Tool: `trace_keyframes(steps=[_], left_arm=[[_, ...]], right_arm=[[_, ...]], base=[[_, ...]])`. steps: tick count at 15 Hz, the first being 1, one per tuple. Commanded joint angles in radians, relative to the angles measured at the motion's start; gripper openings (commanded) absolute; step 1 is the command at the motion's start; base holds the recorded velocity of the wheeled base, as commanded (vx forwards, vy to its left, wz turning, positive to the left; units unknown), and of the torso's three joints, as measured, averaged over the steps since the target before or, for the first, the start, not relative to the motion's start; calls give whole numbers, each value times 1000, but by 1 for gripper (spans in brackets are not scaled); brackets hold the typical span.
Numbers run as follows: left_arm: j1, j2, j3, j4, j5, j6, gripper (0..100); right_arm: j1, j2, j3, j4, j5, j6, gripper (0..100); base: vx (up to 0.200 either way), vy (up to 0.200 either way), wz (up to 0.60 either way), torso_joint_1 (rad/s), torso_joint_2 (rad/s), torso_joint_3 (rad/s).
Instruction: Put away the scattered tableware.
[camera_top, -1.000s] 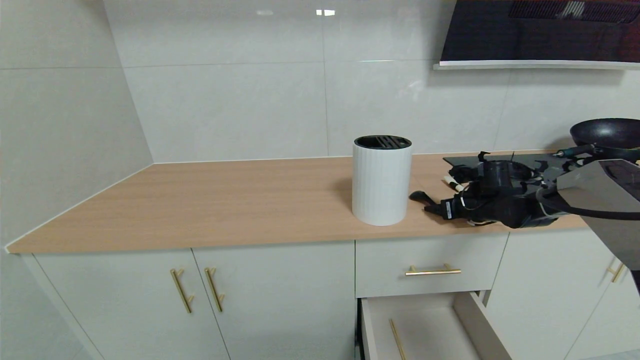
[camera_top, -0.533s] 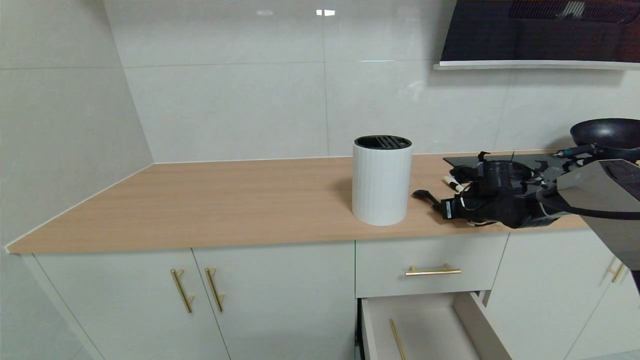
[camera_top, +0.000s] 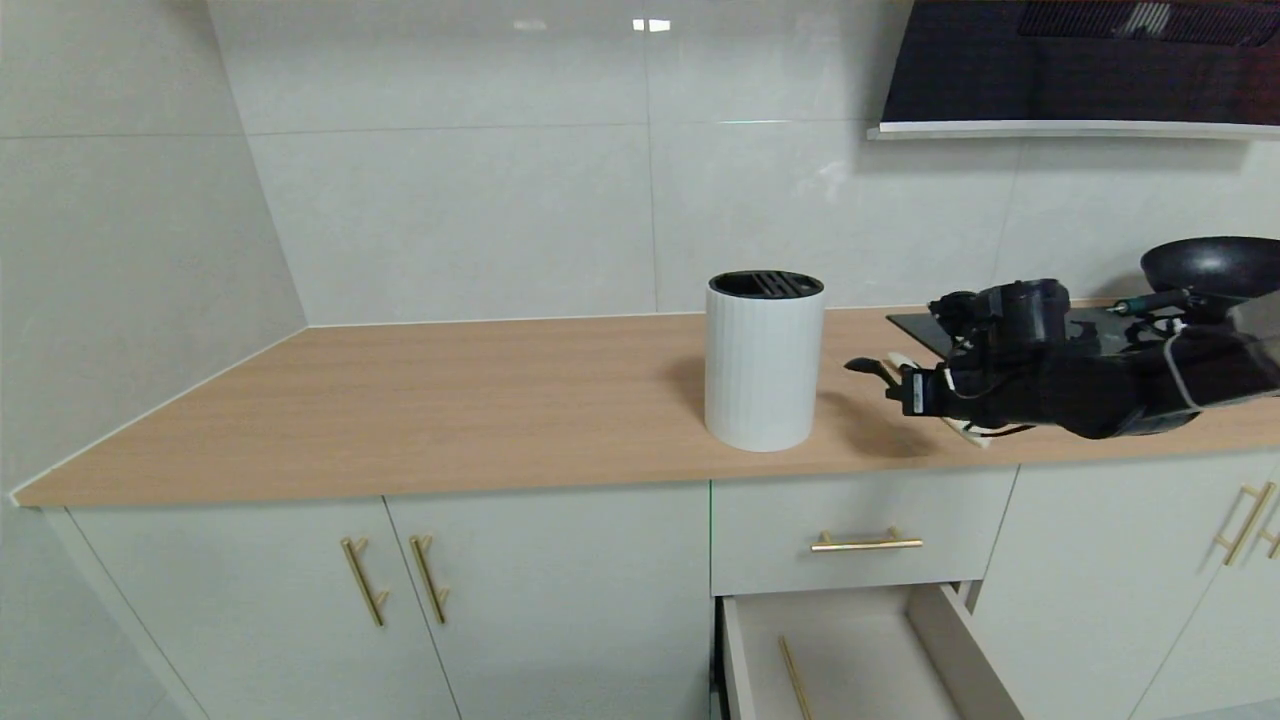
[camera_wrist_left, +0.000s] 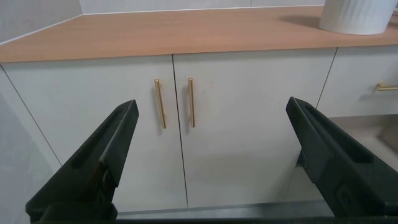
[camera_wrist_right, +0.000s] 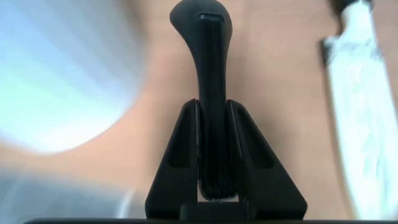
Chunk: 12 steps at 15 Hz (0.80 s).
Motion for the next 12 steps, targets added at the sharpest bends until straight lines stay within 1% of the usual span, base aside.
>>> trace_keyframes(steps=[1,3,6,8,10,12], left_arm=[[0,0,0,0,0,0,100],[0,0,0,0,0,0,100],[0,0,0,0,0,0,100],[-1,0,0,0,0,0,100],[0,0,0,0,0,0,100],[-1,0,0,0,0,0,100]], right_arm=[[18,-255,148,135,0,26,0],[21,-350,259,146,5,22,0],[56,-453,394,144,5,23,0],[91,-436,444,124,3,20,0],[117,-424,455,119,3,20,0],[119,-396,455,113,3,19,0]], base=[[0,0,0,0,0,0],[0,0,0,0,0,0],[0,0,0,0,0,0],[0,0,0,0,0,0],[0,0,0,0,0,0],[0,0,0,0,0,0]])
